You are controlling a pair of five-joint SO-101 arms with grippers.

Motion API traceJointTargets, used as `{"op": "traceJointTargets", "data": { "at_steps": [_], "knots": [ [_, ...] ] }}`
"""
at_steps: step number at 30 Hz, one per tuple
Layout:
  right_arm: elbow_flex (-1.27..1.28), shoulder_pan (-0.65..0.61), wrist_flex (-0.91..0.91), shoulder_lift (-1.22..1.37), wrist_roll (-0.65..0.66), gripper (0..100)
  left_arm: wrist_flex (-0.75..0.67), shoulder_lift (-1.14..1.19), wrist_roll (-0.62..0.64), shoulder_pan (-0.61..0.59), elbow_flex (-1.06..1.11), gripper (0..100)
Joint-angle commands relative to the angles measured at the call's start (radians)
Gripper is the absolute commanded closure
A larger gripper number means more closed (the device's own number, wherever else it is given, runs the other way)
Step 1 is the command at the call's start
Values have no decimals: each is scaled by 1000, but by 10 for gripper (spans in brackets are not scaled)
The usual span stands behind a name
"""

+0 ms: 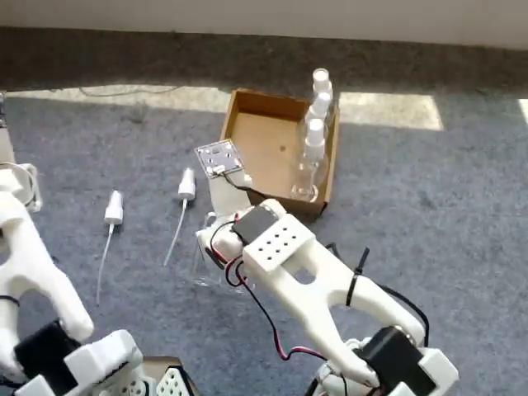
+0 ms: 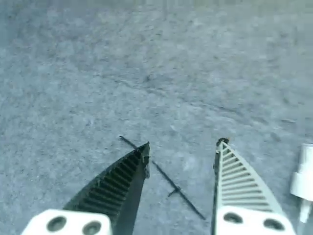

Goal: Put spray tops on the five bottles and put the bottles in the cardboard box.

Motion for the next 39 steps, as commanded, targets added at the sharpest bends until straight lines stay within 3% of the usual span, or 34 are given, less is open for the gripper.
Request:
{"op": "traceJointTargets", "data": {
  "at_steps": [1, 6, 15, 25, 34, 36, 39],
  "knots": [
    [-58, -5, 2, 38, -8, 620, -126, 96, -28, -91, -76, 789],
    [-62, 30, -19, 120, -8, 620, -241, 206, -29, -119, -73, 789],
    [-54, 114, -68, 193, -8, 629, -259, 246, -29, -96, -71, 789],
    [76, 91, -21, 58, 3, 998, -253, 239, -28, -96, -82, 789],
    [148, 168, 220, -415, 325, 994, -206, 200, -28, -105, -84, 789],
    [145, 252, 343, -530, 419, 994, -124, 140, -28, -104, -84, 789],
    [140, 504, 467, -677, 554, 994, -8, 8, -28, -79, -71, 789]
  ]
}}
